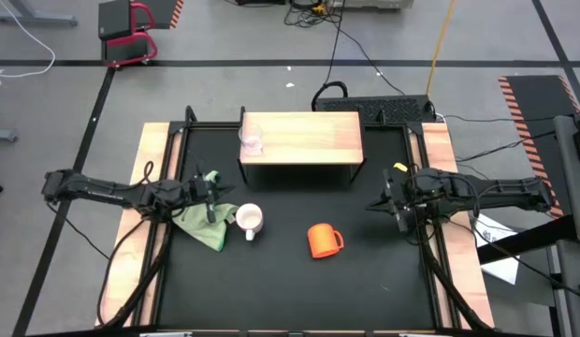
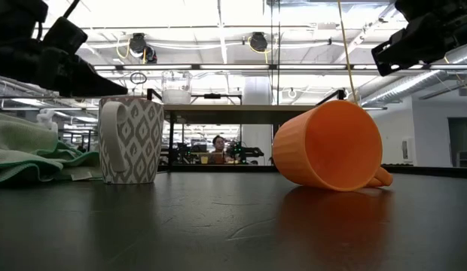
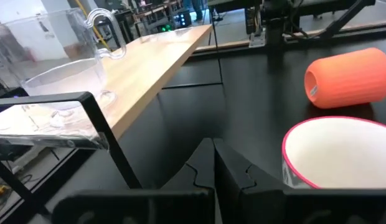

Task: Stack small to large cups/mugs on shelf
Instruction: Put the orange mug on the shelf

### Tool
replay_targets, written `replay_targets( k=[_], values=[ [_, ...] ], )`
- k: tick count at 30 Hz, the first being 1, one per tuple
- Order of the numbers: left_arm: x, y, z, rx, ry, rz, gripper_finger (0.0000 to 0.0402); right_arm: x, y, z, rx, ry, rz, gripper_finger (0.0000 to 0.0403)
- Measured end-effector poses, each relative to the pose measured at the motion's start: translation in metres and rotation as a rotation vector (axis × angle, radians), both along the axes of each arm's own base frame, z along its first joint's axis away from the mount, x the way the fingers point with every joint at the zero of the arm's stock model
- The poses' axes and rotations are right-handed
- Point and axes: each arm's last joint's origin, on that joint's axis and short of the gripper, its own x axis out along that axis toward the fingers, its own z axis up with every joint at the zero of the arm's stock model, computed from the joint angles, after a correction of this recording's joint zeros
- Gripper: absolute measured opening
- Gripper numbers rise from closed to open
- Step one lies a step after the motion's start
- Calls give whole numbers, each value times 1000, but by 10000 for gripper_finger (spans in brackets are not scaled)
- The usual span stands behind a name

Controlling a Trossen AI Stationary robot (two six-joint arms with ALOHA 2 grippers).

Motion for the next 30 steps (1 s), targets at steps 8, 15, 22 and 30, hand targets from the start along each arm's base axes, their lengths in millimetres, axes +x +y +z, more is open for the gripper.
replay_targets(
  k=[8, 15, 22, 30],
  values=[
    [-1, 0, 1, -3, -15, 0, 0, 1, 0, 2, 3, -17, 1, 0],
    [-1, 0, 1, -6, -13, 0, 0, 12, 15, 9, -78, -123, 126, 0],
    [-1, -1, 1, -15, -11, -25, 0, 28, 29, 21, -120, -206, 143, 0],
    [-1, -1, -1, -14, 2, -26, 1, 47, 47, 11, -103, -115, 114, 0]
  ],
)
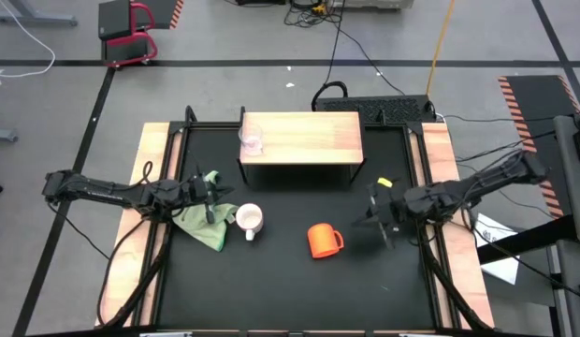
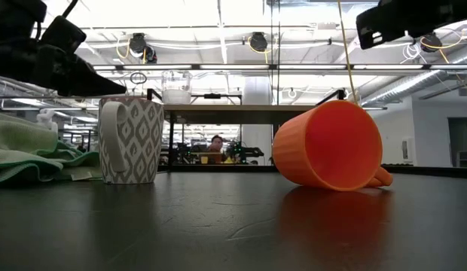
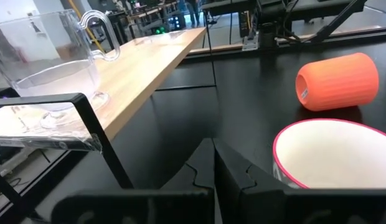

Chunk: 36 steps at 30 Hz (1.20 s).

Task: Stack small to large cups/mugs on shelf
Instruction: Put the orange mug on the shelf

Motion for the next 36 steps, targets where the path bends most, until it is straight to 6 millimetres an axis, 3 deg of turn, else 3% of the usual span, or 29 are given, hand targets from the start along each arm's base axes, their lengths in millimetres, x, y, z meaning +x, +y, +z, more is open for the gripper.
replay_targets(
  k=[11, 18, 36],
  values=[
    [0, -1, -1, -5, 8, -28, 2, 12, 40, -10, 23, -19, 138, 0],
    [0, -1, -1, -2, 8, -29, 1, 19, 53, -30, -21, 66, 20, 0],
    [0, -2, -1, -11, 7, -61, 3, 32, 77, -57, -151, 15, -155, 0]
  ],
)
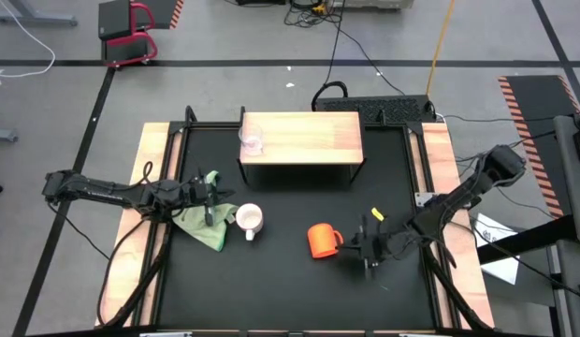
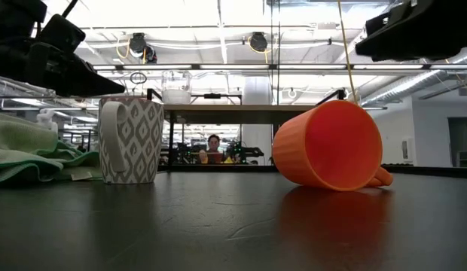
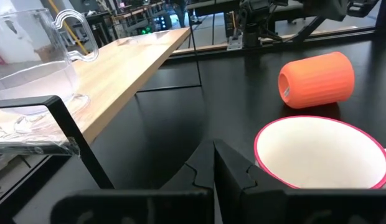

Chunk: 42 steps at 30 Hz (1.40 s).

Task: Stack small to large cups/mugs on shelf
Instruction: Put the orange mug on the shelf

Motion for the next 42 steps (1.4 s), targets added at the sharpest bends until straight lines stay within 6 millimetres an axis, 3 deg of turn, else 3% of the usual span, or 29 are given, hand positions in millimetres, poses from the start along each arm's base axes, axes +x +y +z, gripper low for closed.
replay_targets(
  k=[12, 20, 28, 35, 42],
  values=[
    [0, 0, 1, -10, -12, 1, 7, -12, 33, -2, -23, -97, -204, 0],
    [0, 0, 2, -14, -24, 2, 4, -3, 43, -18, 58, -73, -283, 0],
    [1, 0, 2, -14, -28, 2, 6, 8, 54, -22, 113, -94, -402, 0],
    [1, -1, 2, -25, -30, -16, 12, -3, 63, -32, 145, -33, -400, 0],
    [1, -1, 3, -35, -34, -15, 3, -8, 67, -33, 192, -86, -452, 0]
  ],
)
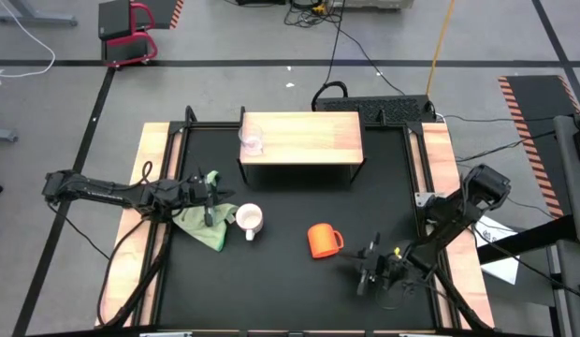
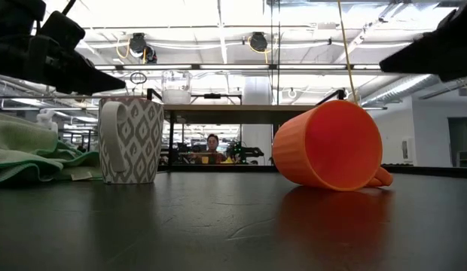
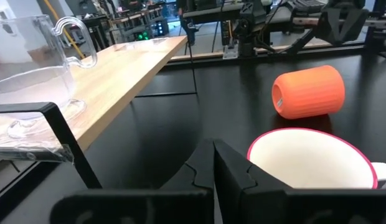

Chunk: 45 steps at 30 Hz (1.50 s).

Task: Stack small to large cups/mugs on shelf
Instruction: Put the orange mug on the shelf

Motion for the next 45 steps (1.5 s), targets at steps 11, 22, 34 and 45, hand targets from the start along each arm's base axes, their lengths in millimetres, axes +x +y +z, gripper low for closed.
replay_targets(
  k=[11, 22, 34, 45],
  values=[
    [0, 0, 1, -5, -7, 1, 3, 2, 1, -17, 69, 3, -36, 0],
    [0, 0, 1, -9, -8, 1, 17, -6, 3, -27, 206, 137, 46, 0],
    [0, 0, 1, -13, -9, 2, 14, -5, 1, -27, 240, 128, 23, 76],
    [0, -1, 1, -21, -8, -34, 14, 2, -6, -27, 233, 126, -12, 156]
  ],
)
